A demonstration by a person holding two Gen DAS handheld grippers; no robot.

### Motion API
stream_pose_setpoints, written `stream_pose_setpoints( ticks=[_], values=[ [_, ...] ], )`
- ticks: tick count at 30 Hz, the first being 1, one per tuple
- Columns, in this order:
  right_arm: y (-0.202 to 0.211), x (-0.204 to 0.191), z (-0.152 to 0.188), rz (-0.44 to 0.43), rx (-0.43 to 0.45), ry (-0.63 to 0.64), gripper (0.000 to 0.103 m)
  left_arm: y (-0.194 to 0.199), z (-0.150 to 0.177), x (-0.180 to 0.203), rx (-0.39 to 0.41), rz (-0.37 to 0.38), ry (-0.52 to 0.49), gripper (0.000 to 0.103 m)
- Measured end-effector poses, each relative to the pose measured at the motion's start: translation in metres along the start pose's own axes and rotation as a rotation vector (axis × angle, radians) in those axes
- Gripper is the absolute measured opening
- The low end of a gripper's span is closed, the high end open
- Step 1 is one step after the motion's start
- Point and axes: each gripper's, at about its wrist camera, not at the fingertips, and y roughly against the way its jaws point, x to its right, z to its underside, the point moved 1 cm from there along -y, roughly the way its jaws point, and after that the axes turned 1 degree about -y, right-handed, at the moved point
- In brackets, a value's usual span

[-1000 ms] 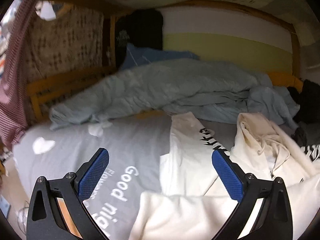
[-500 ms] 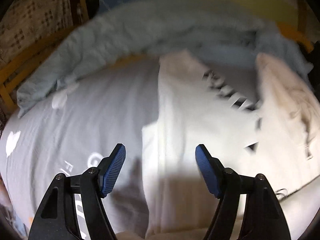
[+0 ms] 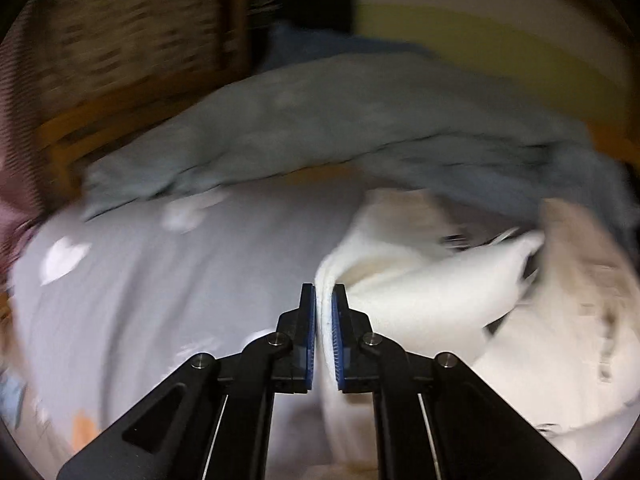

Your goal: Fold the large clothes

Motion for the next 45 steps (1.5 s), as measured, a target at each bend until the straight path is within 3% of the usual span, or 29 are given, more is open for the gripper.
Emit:
stream_pose_setpoints(
  ticks=[1,3,6,8,11,14,16,18,20,23,24,25,26,27,30,33,35,39,42,45],
  values=[
    [-0.002,0.004,0.0,0.005,-0.01,-0.012,0.086,-0.006,0.002,-0.01,-0.03,-0.028,0.027,0.007],
    [-0.004,0.009,0.0,-0.001,-0.025,-0.043,0.086,-0.016,0.008,-0.027,-0.092,-0.016,0.09,0.006],
    [-0.008,0.012,0.0,-0.01,-0.051,-0.062,0.086,0.002,0.005,-0.034,-0.034,0.09,0.129,0.005],
    [-0.013,0.007,0.004,-0.011,-0.085,-0.032,0.086,0.029,0.003,-0.019,0.059,0.192,0.057,0.005],
    [-0.011,-0.005,0.008,0.026,-0.067,0.041,0.086,0.066,0.004,0.021,0.174,0.36,-0.105,0.005],
    [-0.01,-0.011,0.009,0.045,-0.054,0.083,0.086,0.11,0.024,0.063,0.242,0.636,-0.316,0.005],
    [-0.011,-0.011,0.009,0.051,-0.055,0.079,0.086,0.13,0.042,0.092,0.247,0.688,-0.46,0.005],
    [-0.011,-0.009,0.008,0.05,-0.053,0.063,0.086,0.134,0.065,0.113,0.181,0.71,-0.524,0.005],
    [-0.011,-0.008,0.007,0.058,-0.047,0.061,0.086,0.124,0.088,0.128,0.088,0.675,-0.563,0.005],
    [-0.008,-0.012,0.006,0.065,-0.025,0.077,0.086,0.123,0.1,0.134,0.129,0.547,-0.594,0.009],
    [-0.007,-0.014,0.006,0.063,-0.019,0.081,0.086,0.126,0.092,0.129,0.174,0.512,-0.555,0.009],
    [-0.006,-0.015,0.006,0.062,-0.014,0.087,0.086,0.127,0.081,0.12,0.205,0.473,-0.493,0.019],
    [-0.006,-0.017,0.006,0.063,-0.01,0.093,0.086,0.127,0.072,0.112,0.218,0.441,-0.439,0.038],
    [-0.005,-0.019,0.007,0.067,-0.005,0.102,0.086,0.126,0.063,0.102,0.222,0.425,-0.375,0.042],
    [-0.004,-0.024,0.008,0.08,0.008,0.128,0.086,0.114,0.045,0.073,0.215,0.39,-0.242,0.042],
    [-0.003,-0.028,0.008,0.086,0.011,0.135,0.086,0.098,0.028,0.052,0.22,0.335,-0.192,0.042],
    [0.002,-0.03,0.008,0.081,0.009,0.117,0.086,0.081,0.018,0.048,0.148,0.353,-0.153,0.045],
    [0.008,-0.043,0.011,0.067,-0.033,0.134,0.086,0.05,0.023,0.04,-0.035,0.551,0.002,0.043],
    [0.007,-0.062,-0.003,-0.007,-0.051,0.164,0.087,0.041,0.037,0.049,-0.134,0.582,-0.025,0.039],
    [0.008,-0.093,-0.035,-0.135,-0.038,0.167,0.086,0.024,0.052,0.05,-0.249,0.577,0.017,0.039]
  ],
)
